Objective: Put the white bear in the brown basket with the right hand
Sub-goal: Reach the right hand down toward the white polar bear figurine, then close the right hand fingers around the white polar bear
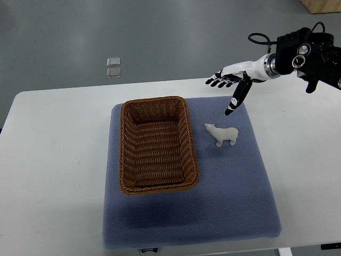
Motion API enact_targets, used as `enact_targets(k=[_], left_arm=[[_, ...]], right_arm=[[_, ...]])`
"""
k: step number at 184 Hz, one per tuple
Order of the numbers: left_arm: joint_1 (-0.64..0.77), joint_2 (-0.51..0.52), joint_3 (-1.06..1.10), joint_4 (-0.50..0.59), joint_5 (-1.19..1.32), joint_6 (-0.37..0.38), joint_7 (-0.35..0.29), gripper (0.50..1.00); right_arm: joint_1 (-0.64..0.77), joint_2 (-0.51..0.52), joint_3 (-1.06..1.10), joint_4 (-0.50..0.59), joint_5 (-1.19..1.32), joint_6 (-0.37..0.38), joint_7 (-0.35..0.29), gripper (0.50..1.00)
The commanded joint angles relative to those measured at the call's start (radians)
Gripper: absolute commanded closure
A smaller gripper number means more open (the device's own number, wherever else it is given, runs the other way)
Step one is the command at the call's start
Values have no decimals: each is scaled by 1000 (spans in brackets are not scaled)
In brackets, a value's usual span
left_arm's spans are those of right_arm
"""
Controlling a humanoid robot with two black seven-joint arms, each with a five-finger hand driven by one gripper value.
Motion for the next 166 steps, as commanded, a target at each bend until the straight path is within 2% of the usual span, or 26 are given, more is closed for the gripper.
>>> enact_targets(k=[1, 33, 101, 140, 166], left_arm=[[-1, 0, 0, 0, 1, -1, 0, 500], [-1, 0, 0, 0, 1, -1, 0, 500], [-1, 0, 0, 2, 0, 0, 0, 500], [-1, 0, 0, 3, 0, 0, 0, 500], [-1, 0, 0, 3, 0, 0, 0, 500]], right_arm=[[-14, -19, 2, 30, 52, -3, -16, 534], [-64, -52, 7, 96, 71, -42, -15, 534], [-155, -41, 31, 98, 58, -103, 12, 536], [-192, -42, 30, 98, 45, -131, 28, 568], [-208, -42, 31, 98, 35, -135, 38, 611]])
